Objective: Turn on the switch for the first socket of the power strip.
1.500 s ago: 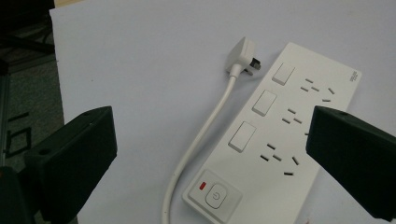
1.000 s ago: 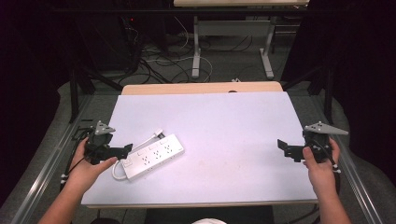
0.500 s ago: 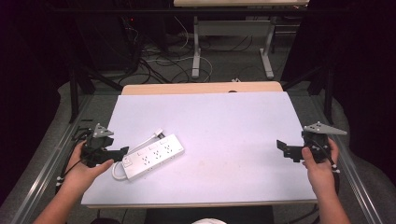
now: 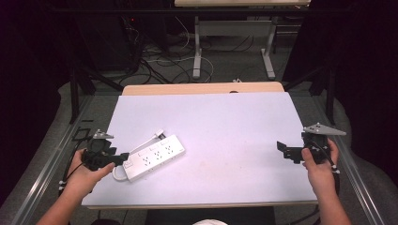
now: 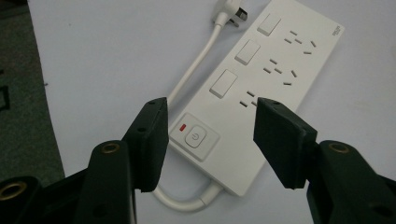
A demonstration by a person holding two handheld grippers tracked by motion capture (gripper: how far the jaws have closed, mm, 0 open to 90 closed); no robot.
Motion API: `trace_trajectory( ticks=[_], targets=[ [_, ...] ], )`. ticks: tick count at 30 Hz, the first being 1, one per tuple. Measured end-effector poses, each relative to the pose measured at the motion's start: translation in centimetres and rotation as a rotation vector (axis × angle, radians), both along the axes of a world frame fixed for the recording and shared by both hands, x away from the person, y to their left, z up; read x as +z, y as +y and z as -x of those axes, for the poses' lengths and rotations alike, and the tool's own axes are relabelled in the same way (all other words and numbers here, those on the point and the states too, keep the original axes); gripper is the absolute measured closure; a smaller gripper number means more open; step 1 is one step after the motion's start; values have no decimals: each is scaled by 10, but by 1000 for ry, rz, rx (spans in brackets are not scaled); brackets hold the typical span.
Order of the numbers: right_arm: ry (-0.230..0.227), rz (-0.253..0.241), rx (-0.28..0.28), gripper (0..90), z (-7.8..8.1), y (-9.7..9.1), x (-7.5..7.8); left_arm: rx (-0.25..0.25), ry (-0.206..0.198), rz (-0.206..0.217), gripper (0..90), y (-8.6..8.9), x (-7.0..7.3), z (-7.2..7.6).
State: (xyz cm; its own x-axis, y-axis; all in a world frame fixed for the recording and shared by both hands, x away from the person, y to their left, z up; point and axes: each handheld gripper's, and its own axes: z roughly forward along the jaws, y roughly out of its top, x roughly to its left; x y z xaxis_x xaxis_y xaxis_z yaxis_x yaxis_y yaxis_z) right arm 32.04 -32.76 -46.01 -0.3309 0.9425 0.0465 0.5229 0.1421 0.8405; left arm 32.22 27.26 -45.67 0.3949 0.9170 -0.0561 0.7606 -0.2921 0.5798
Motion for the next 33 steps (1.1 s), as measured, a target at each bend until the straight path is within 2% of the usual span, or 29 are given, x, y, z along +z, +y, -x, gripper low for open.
trace_trajectory(
  ticks=[4, 6, 7, 8, 15, 17, 20, 21, 24, 25, 27, 28, 29, 33],
  targets=[
    [-2, -3, 0, 0, -1, 1, -1, 41, 64, 41, 478, 2, -3, -3],
    [3, 0, 2, 0, -1, 0, -1, 57, 78, 50, 485, 3, -5, -4],
    [4, 0, 1, 0, -1, 0, -1, 60, 101, 51, 490, 4, -4, -4],
    [12, -1, 3, 0, 0, 0, -1, 74, 95, 61, 496, 4, -6, -5],
    [6, -9, -4, 0, -1, 1, -3, 115, 140, 105, 544, 8, -7, -10],
    [11, 0, 2, 0, -1, 0, -3, 135, 141, 123, 558, 9, -8, -11],
    [15, 2, 6, 0, -2, 1, -4, 152, 166, 163, 595, 14, -10, -16],
    [28, 6, 9, 0, -1, 1, -4, 163, 161, 177, 620, 14, -12, -17],
    [22, 6, 15, 0, -2, 1, -5, 178, 178, 208, 643, 17, -14, -21],
    [23, 7, 17, 0, -2, 1, -5, 189, 172, 210, 654, 16, -15, -22],
    [25, 5, 13, 0, -2, 2, -6, 183, 192, 214, 672, 17, -16, -25],
    [27, -1, 14, 0, -3, 2, -6, 194, 180, 216, 678, 16, -18, -26],
    [28, -1, 13, 0, -3, 2, -7, 192, 191, 218, 699, 16, -18, -27],
    [33, 2, 10, 0, -3, 3, -6, 217, 187, 223, 735, 12, -21, -30]
  ],
)
